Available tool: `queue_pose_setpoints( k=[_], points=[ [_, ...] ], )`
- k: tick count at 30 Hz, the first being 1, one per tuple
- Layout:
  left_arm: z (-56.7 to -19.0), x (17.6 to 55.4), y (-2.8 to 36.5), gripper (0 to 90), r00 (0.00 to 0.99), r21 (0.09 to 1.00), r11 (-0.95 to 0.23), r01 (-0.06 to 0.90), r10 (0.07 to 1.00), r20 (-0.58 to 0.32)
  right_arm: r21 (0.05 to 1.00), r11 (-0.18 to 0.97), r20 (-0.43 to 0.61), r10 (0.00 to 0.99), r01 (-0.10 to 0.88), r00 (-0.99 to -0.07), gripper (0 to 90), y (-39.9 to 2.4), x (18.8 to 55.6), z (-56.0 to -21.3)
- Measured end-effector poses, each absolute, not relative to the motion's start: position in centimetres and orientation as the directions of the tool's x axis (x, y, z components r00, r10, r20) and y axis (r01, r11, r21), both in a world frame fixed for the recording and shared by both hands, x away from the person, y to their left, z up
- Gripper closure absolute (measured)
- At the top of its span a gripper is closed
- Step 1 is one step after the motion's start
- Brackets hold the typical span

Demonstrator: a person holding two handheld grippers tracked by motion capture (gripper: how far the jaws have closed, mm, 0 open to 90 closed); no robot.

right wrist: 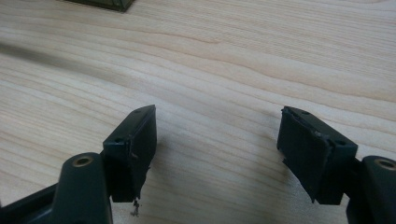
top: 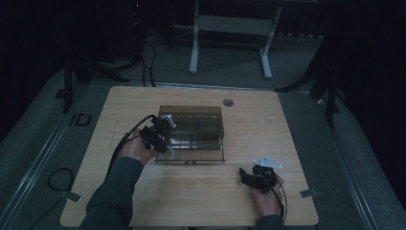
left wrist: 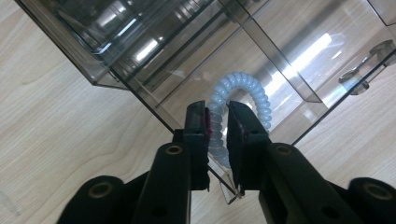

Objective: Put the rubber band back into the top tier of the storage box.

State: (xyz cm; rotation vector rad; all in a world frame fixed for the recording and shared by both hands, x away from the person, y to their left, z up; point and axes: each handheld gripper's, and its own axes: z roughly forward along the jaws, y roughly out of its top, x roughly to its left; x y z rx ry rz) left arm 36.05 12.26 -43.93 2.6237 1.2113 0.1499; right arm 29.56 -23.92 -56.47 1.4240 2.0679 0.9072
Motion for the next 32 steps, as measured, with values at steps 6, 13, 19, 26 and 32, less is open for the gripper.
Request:
queue_pose_setpoints(
  k=[6, 13, 19, 26, 32],
  points=[
    [-44.0, 36.0, 12.4, 70.4, 0.651, 0.286, -0.617, 0.733, 0.758, -0.032, 0.74, 0.244, -0.01, 0.935, 0.627, -0.353, 28.4, -23.9, 29.6, -56.5],
    [-43.6, 35.9, 12.7, 65.2, 0.641, 0.302, -0.606, 0.736, 0.767, -0.022, 0.74, 0.243, -0.009, 0.936, 0.627, -0.352, 28.4, -23.9, 29.6, -56.5],
    [-43.1, 35.7, 13.2, 64.3, 0.631, 0.322, -0.592, 0.739, 0.776, -0.02, 0.74, 0.244, -0.009, 0.936, 0.627, -0.353, 28.4, -23.9, 29.6, -56.5],
    [-42.5, 35.5, 14.5, 62.9, 0.597, 0.346, -0.555, 0.756, 0.802, -0.016, 0.74, 0.243, -0.009, 0.936, 0.627, -0.352, 28.4, -23.9, 29.6, -56.5],
    [-42.3, 35.4, 15.7, 60.6, 0.556, 0.365, -0.518, 0.773, 0.831, 0.002, 0.74, 0.244, -0.009, 0.936, 0.627, -0.353, 28.4, -23.9, 29.6, -56.5]
  ],
)
